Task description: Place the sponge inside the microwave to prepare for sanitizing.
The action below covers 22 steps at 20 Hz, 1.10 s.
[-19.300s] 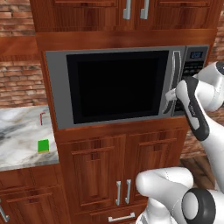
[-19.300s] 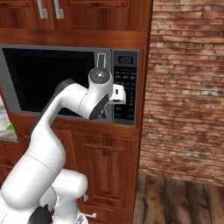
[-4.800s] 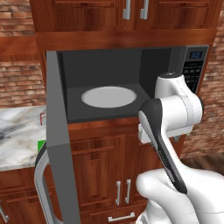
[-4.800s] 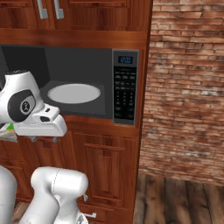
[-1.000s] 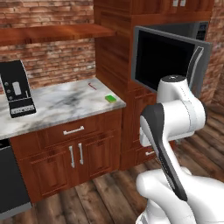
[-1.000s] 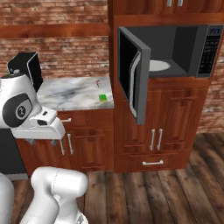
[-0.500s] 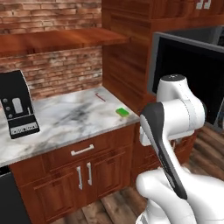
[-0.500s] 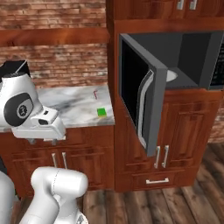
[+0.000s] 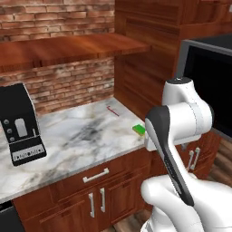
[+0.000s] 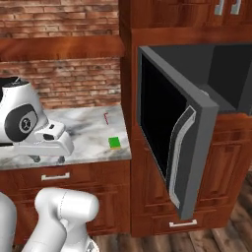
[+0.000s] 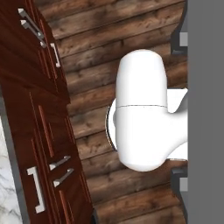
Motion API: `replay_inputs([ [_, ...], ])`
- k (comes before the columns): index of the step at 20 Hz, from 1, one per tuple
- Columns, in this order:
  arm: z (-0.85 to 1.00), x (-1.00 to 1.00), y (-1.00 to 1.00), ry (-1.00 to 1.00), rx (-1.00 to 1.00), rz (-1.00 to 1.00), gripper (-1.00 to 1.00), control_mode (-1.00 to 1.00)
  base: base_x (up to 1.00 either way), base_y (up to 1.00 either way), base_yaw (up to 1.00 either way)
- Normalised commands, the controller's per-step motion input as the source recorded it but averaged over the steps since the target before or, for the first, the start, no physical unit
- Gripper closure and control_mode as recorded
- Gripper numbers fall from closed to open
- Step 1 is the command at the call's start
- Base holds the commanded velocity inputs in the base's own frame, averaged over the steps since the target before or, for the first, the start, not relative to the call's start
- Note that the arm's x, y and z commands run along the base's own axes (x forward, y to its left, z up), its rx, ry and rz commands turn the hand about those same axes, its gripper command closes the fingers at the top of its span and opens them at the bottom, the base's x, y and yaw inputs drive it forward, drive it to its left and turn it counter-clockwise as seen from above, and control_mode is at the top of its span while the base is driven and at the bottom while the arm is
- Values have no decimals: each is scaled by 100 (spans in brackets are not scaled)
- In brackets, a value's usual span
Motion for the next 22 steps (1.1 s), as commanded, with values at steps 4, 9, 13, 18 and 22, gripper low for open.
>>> replay_inputs([
  [4, 0, 0, 0, 0, 0, 0, -100, 100, 56, 9, -1],
  [9, 0, 0, 0, 0, 0, 0, -100, 100, 64, 0, 0],
  [13, 0, 0, 0, 0, 0, 0, -100, 100, 56, 0, 0],
  [18, 0, 0, 0, 0, 0, 0, -100, 100, 34, -6, 0],
  [22, 0, 0, 0, 0, 0, 0, -100, 100, 16, -28, 1],
])
